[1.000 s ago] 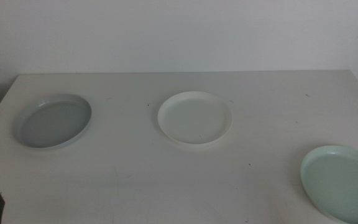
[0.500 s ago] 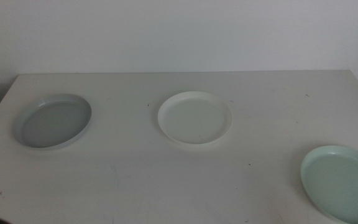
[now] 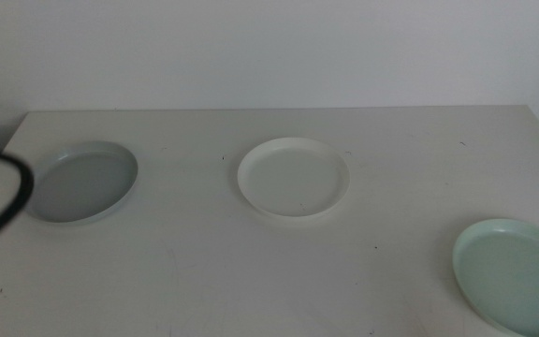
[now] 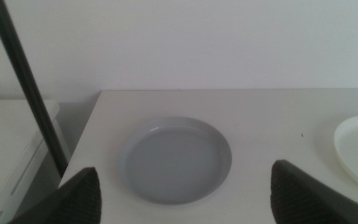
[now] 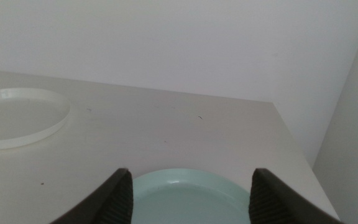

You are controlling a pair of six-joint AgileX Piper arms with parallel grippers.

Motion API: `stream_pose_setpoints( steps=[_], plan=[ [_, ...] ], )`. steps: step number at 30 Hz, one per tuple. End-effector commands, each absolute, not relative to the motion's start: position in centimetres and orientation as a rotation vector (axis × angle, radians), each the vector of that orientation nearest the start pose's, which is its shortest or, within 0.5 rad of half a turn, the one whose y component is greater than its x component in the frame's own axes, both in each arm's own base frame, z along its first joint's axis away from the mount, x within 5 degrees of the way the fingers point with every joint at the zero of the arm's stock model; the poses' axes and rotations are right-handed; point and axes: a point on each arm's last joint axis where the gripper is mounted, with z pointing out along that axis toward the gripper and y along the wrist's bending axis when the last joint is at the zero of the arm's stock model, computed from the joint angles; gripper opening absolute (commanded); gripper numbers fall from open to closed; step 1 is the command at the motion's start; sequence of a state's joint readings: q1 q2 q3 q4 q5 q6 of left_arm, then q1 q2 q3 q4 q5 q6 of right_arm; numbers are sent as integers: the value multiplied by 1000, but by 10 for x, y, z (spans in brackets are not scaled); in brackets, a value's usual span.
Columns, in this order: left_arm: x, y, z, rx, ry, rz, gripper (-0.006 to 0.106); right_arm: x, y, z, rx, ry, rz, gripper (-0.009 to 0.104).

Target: Stack the three bowls on top of each other.

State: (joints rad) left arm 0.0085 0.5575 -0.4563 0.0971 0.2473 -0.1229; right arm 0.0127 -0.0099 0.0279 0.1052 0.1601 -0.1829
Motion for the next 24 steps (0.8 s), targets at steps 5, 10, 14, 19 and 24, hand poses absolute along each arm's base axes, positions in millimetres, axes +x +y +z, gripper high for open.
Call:
stream_pose_setpoints(
  steps=[5,10,14,19,24],
  plan=[
    [156,3,335,-101,1778,-50,105,55,1,200,-90,1550,-59,48],
    [191,3,341,-159,1866,-91,105,55,1,200,-90,1550,-59,48],
    [212,3,342,-203,1963,-105,105,55,1,200,-90,1550,-59,48],
    [234,4,348,-234,2088,-103,105,55,1,200,-90,1550,-59,48],
    [245,4,362,-244,2144,-95,105,55,1,200,-90,1550,-59,48]
  ],
)
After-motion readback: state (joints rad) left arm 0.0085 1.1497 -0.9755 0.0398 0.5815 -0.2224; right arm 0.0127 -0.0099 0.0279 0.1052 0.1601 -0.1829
